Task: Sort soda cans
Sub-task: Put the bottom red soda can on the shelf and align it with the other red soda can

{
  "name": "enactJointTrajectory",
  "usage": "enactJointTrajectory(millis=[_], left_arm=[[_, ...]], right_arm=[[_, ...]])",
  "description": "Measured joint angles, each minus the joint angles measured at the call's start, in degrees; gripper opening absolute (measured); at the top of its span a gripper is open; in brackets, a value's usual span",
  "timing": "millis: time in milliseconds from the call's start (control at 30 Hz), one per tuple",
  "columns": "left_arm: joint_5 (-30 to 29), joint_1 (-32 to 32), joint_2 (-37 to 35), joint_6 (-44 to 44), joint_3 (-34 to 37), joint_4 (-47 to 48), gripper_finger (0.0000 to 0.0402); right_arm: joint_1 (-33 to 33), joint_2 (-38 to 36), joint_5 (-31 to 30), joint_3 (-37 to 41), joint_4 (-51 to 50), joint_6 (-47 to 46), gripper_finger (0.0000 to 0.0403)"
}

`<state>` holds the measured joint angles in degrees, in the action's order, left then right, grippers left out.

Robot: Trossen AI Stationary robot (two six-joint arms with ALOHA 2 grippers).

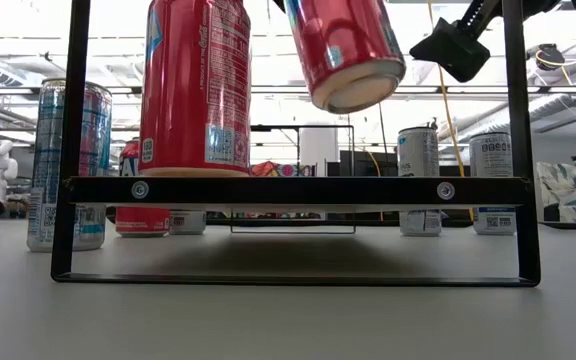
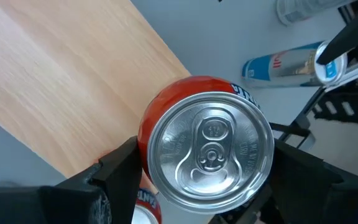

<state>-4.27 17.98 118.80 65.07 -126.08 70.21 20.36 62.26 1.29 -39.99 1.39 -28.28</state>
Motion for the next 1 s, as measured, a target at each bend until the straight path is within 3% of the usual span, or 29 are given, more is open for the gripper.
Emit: enactJointTrajectory(millis=[467, 1000], left_arm=[[1.2, 0.5, 1.8, -7.3, 0.0, 1.4, 0.0281], [2.6, 1.3, 4.3, -8.6, 0.1, 3.0, 0.0281]], right_arm=[[0.0, 0.0, -1.3, 0.0, 0.0, 0.4, 0.0368], [0.0, 0.0, -1.5, 0.0, -0.7, 0.4, 0.0368]])
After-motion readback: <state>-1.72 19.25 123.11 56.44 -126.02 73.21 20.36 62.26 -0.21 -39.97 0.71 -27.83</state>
